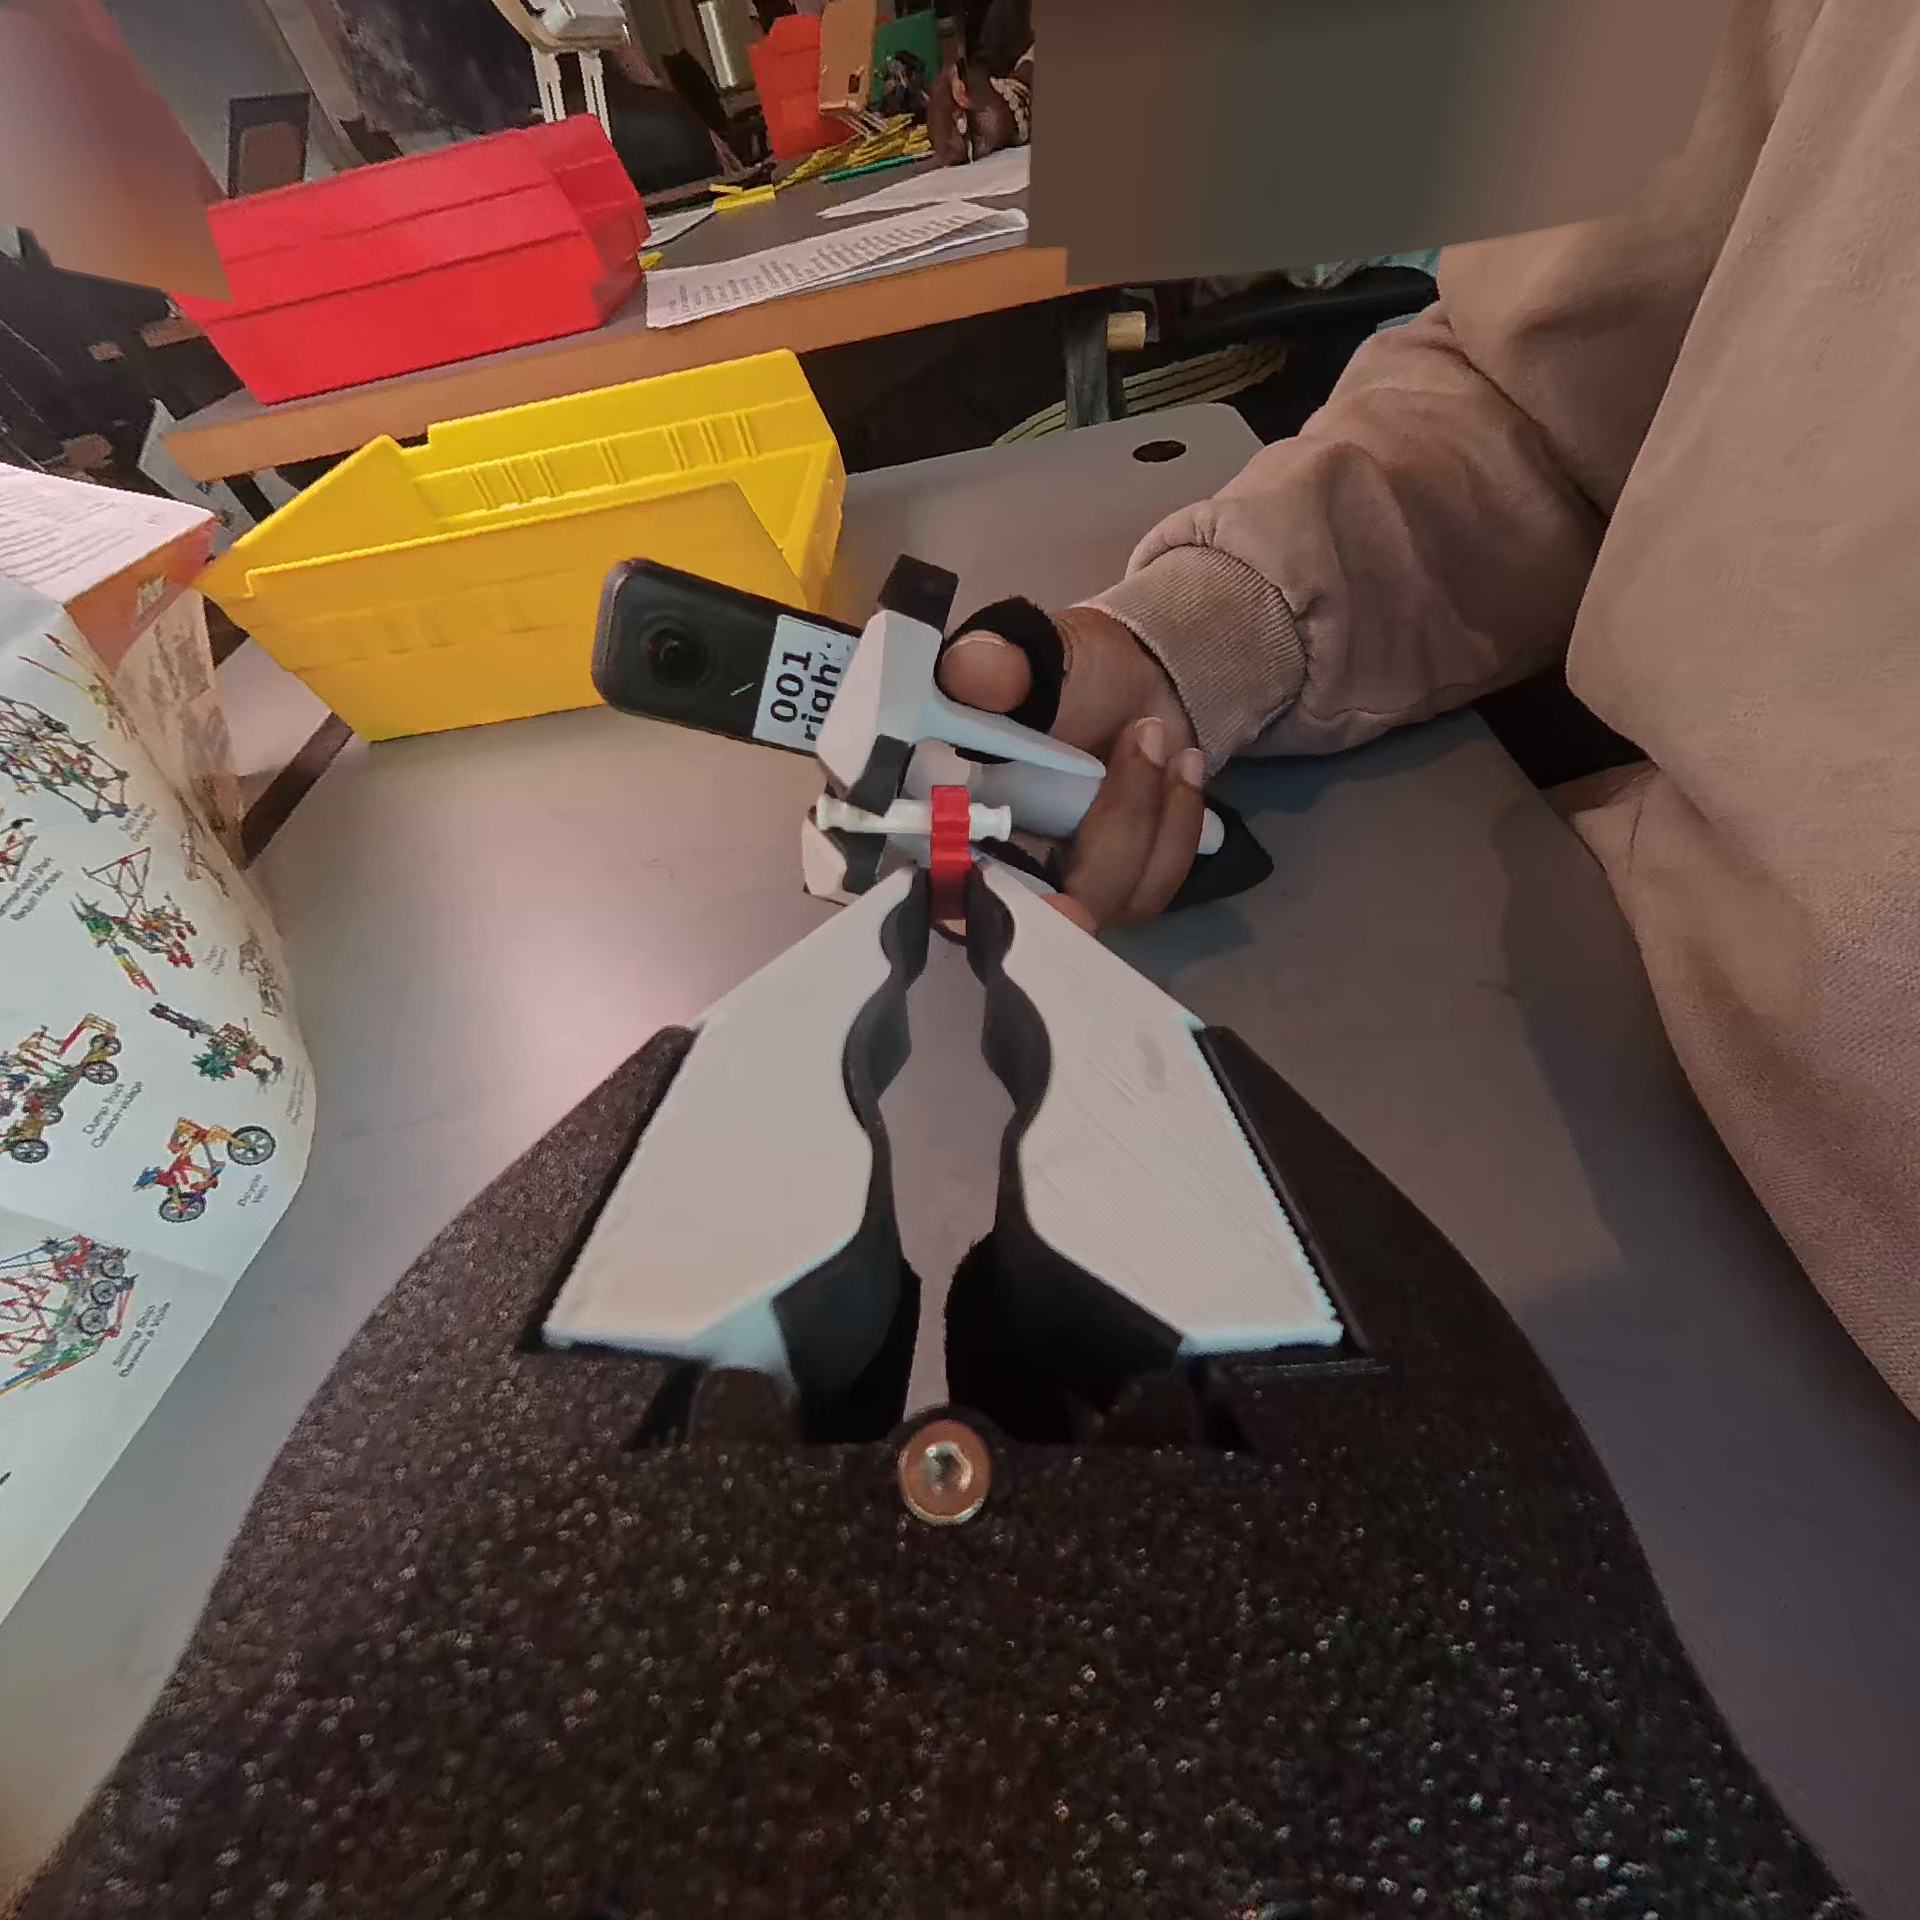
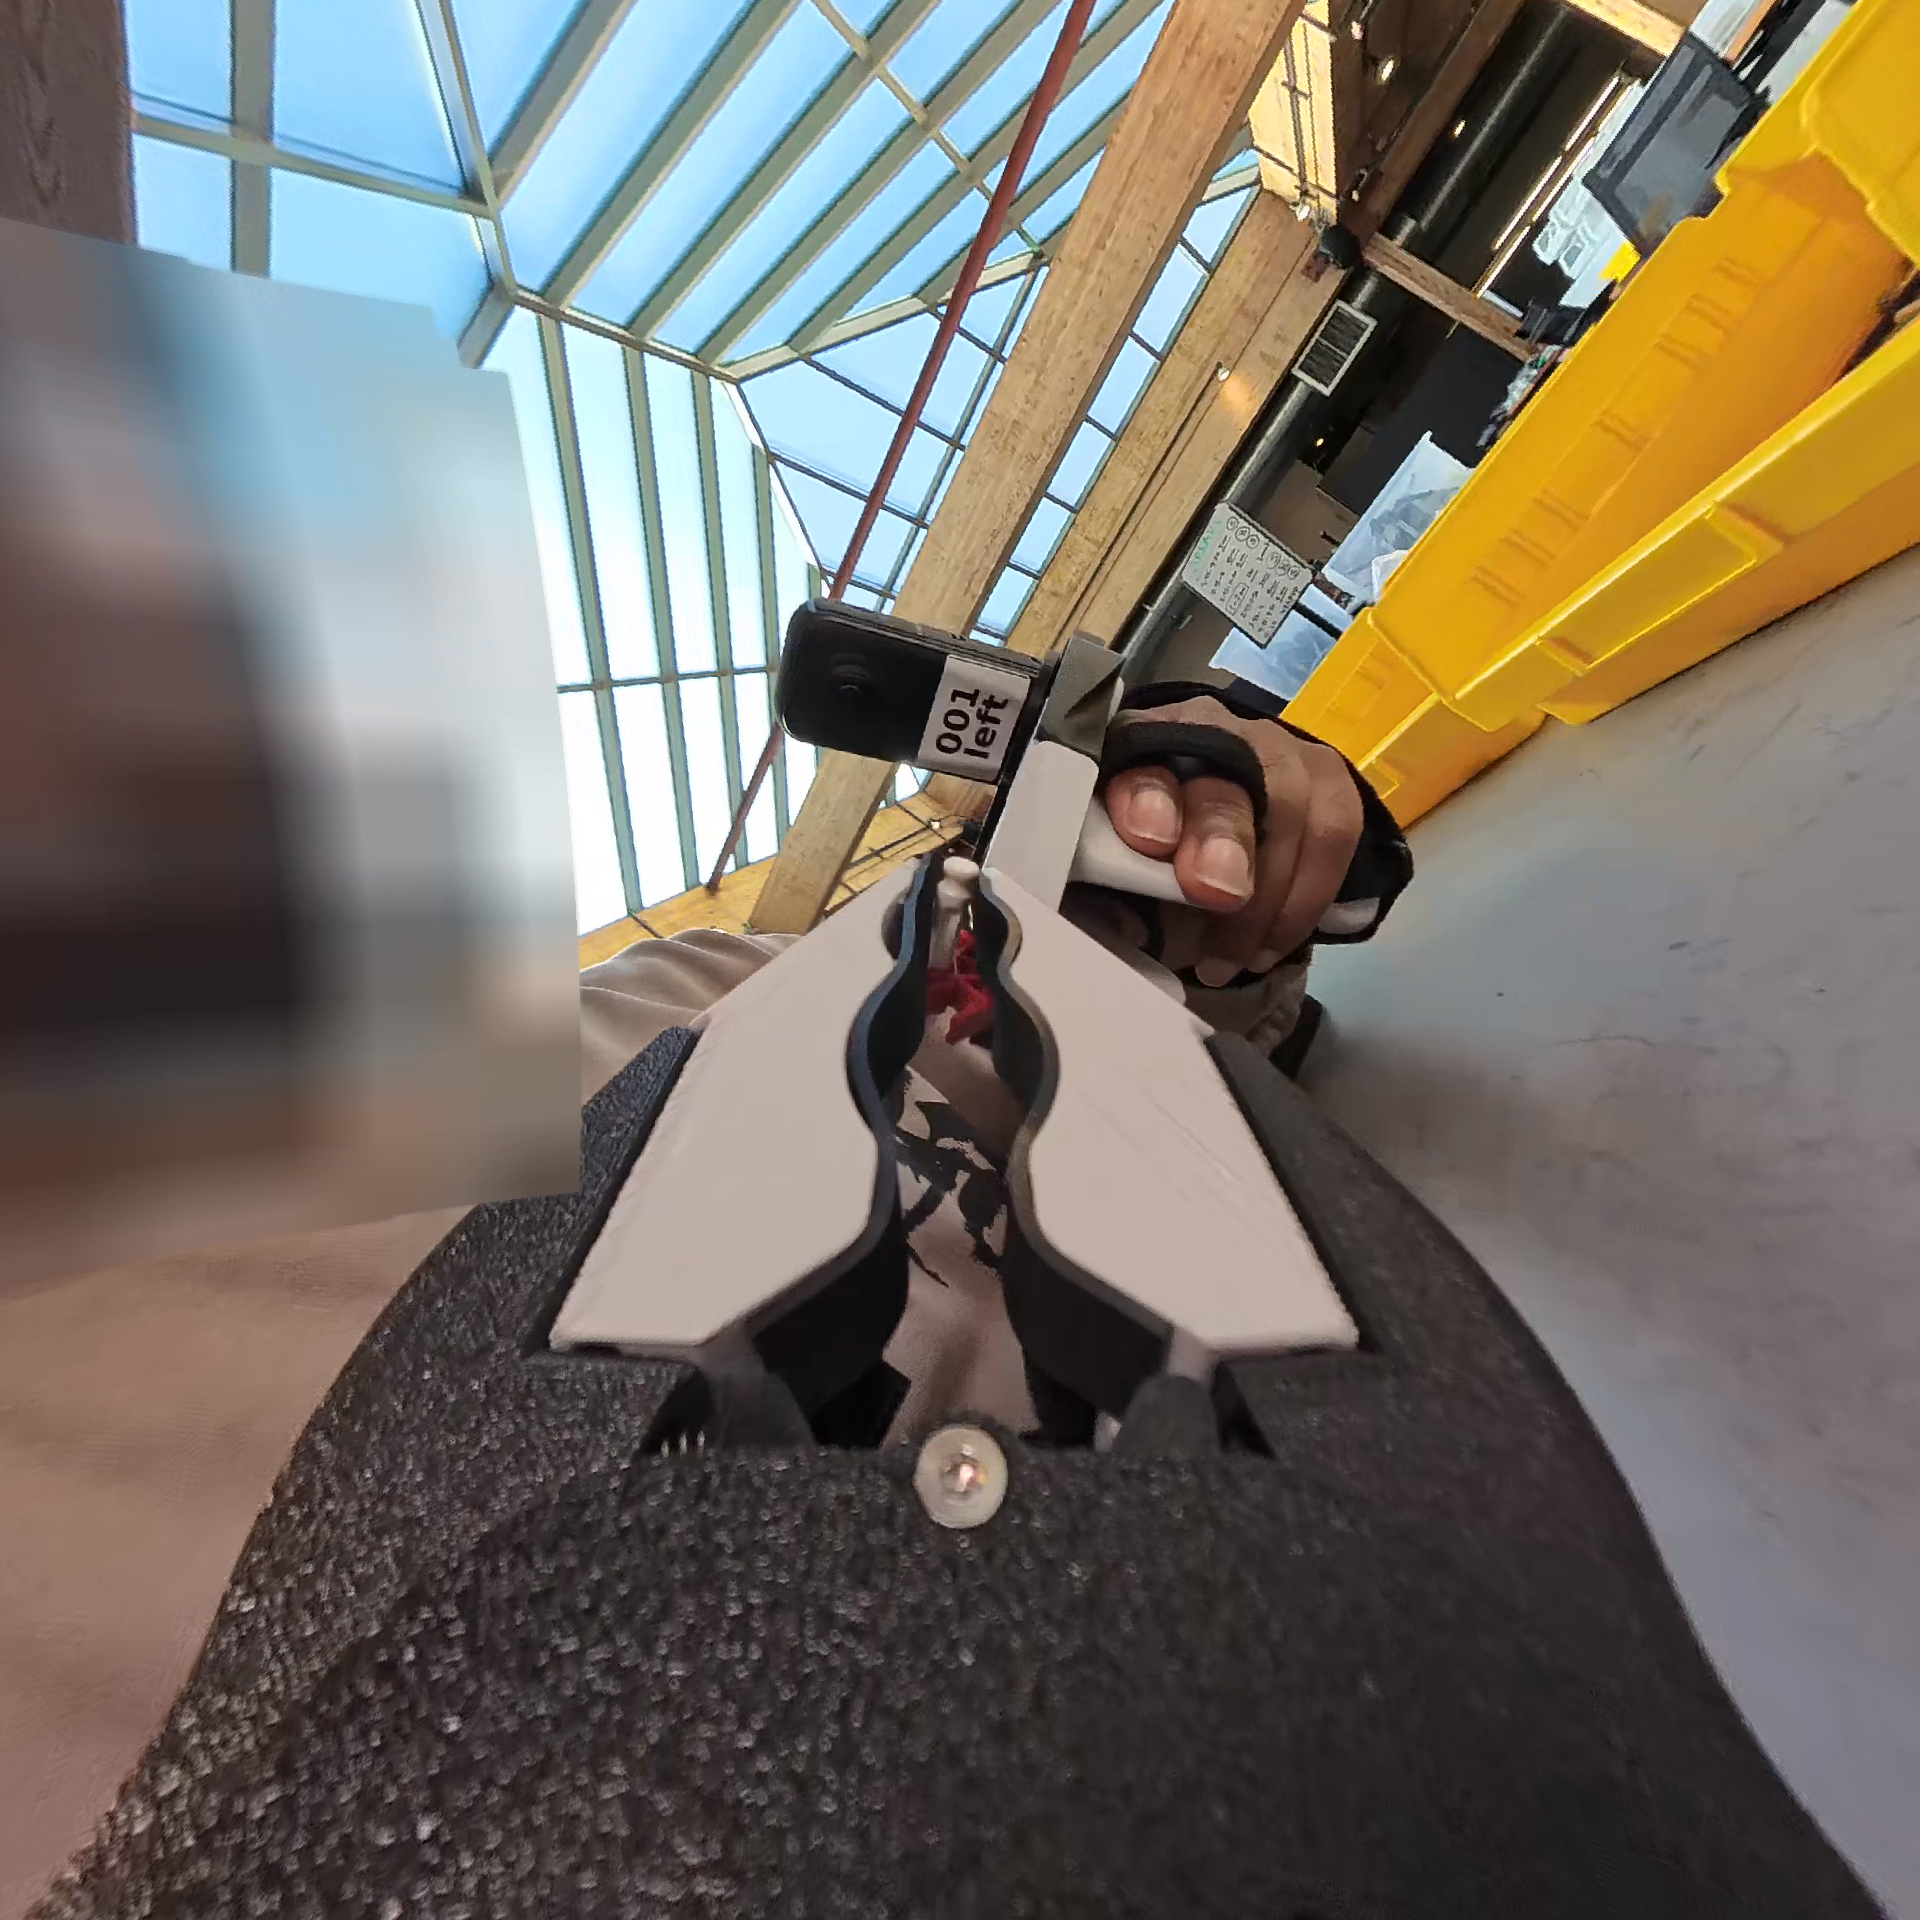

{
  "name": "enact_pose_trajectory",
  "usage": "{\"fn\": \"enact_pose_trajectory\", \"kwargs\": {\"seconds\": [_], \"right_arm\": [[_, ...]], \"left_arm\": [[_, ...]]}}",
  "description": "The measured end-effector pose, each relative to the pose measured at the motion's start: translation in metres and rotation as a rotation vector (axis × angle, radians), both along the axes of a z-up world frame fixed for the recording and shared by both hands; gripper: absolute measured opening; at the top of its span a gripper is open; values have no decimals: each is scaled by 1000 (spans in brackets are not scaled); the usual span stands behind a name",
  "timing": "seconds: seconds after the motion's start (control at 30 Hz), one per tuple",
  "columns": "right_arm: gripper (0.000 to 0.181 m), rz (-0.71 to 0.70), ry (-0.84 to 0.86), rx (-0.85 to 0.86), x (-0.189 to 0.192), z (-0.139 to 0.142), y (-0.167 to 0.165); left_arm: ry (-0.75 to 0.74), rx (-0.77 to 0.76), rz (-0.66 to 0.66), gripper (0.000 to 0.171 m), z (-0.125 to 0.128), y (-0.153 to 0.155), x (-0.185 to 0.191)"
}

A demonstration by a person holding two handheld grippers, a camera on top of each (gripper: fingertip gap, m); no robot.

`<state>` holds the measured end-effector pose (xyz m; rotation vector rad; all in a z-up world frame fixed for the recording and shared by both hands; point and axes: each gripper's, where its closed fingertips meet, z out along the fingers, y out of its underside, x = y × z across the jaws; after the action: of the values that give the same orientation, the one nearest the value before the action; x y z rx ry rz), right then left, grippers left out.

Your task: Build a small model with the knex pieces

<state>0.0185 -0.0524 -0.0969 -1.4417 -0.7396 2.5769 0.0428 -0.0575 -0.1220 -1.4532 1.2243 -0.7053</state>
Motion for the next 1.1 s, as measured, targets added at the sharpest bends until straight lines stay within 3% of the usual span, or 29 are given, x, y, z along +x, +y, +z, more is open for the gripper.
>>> {"fn": "enact_pose_trajectory", "kwargs": {"seconds": [0.17,0.4,0.5,0.57,0.63,0.8,0.83,0.9,0.93,1.0,1.1], "right_arm": [[3,2,47,-67,0,9,4],[3,-91,42,-149,-4,0,21],[2,-142,22,-185,-5,-9,33],[2,-190,5,-194,-7,-13,42],[1,-266,-22,-118,-9,-14,51],[2,-436,-8,194,-1,9,71],[0,-443,11,264,1,16,68],[2,-330,70,561,-7,35,15],[1,-414,53,636,-8,39,18],[0,-539,42,507,21,42,64],[1,-553,15,526,34,39,73]], "left_arm": [[-56,-27,39,6,9,5,-1],[-126,-150,122,5,0,20,3],[-207,-330,153,5,-8,30,2],[-374,-516,154,6,-12,39,-2],[-529,-671,119,6,-9,48,-3],[-742,-799,14,6,14,70,9],[-758,-828,43,0,11,78,10],[-875,-901,31,0,10,92,-2],[-840,-863,18,0,13,86,-3],[-678,-727,28,0,19,71,-2],[-611,-716,73,0,15,72,-10]]}}
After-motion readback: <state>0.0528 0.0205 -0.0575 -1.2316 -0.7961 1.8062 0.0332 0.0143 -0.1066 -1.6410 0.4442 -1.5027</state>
